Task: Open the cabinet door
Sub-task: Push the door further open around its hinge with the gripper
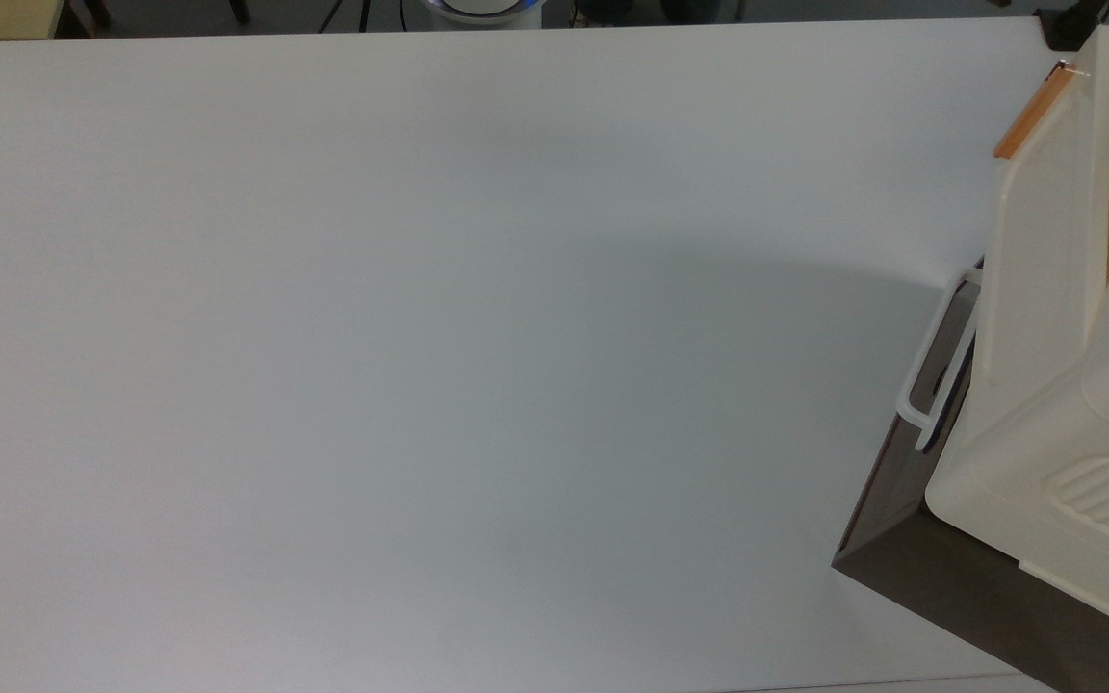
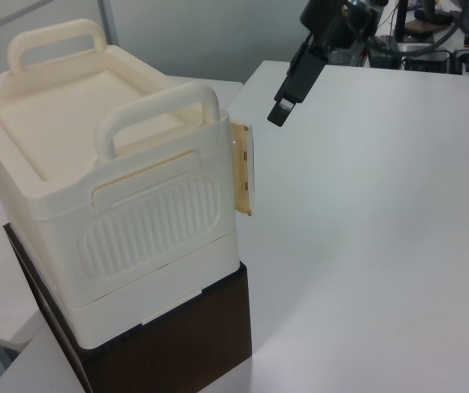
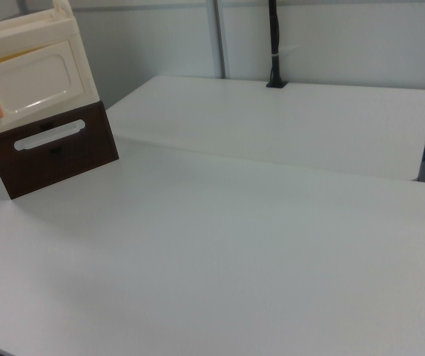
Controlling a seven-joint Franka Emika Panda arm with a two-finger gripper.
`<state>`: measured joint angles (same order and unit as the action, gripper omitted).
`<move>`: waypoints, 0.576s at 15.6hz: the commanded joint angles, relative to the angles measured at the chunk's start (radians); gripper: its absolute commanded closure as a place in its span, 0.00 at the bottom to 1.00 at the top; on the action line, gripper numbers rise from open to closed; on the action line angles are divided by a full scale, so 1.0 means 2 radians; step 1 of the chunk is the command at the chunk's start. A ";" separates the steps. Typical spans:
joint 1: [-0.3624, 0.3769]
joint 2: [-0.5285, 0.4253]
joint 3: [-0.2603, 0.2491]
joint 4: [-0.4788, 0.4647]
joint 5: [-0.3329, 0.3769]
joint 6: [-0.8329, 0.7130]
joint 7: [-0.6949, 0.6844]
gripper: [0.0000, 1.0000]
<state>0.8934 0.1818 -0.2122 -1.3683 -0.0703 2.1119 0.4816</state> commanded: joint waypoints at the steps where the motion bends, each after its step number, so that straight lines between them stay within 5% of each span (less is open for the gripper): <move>1: 0.016 0.026 -0.009 0.008 -0.058 0.028 0.061 0.00; 9: 0.012 0.052 -0.010 0.023 -0.082 0.038 0.072 0.00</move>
<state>0.9090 0.2696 -0.2128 -1.3544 -0.2144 2.1814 0.6006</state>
